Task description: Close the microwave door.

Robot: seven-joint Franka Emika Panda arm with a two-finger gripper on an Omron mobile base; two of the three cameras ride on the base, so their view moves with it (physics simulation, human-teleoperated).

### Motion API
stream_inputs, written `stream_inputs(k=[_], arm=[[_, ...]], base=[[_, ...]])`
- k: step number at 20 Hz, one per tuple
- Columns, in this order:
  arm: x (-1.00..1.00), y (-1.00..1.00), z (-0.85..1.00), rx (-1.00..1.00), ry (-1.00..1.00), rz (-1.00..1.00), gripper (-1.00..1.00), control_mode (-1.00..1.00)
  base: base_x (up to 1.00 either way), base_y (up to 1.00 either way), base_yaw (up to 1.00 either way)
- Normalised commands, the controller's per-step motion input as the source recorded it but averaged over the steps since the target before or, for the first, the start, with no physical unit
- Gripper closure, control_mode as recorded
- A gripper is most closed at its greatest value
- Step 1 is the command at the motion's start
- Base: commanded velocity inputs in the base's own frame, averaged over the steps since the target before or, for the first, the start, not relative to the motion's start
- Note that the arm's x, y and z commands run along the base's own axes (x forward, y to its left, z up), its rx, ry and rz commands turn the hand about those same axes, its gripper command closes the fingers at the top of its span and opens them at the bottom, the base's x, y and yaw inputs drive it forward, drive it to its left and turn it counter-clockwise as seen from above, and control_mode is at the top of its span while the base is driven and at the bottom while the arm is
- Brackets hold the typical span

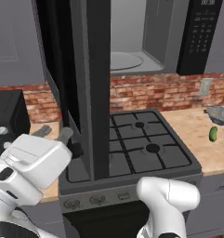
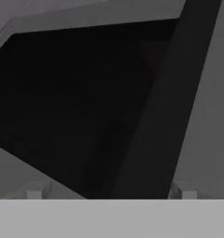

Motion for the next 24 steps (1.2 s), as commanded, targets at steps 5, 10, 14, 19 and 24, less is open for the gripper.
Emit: stream_inputs(k=[5, 10, 14, 19, 24], arm=[[0.3, -0.83, 0.01, 0.0, 0.08, -0.07, -1.0, -1.0], [0.26, -0.95, 0.06, 0.0, 0.09, -0.04, -1.0, -1.0], [0.29, -1.0, 0.07, 0.0, 0.07, -0.01, -1.0, -1.0], [0.36, -1.0, 0.1, 0.0, 0.09, 0.0, -1.0, -1.0], [0.44, -1.0, 0.05, 0.0, 0.1, 0.0, -1.0, -1.0]], base=[[0.0, 0.0, 0.0], [0.0, 0.0, 0.0], [0.0, 0.0, 0.0], [0.0, 0.0, 0.0], [0.0, 0.0, 0.0]])
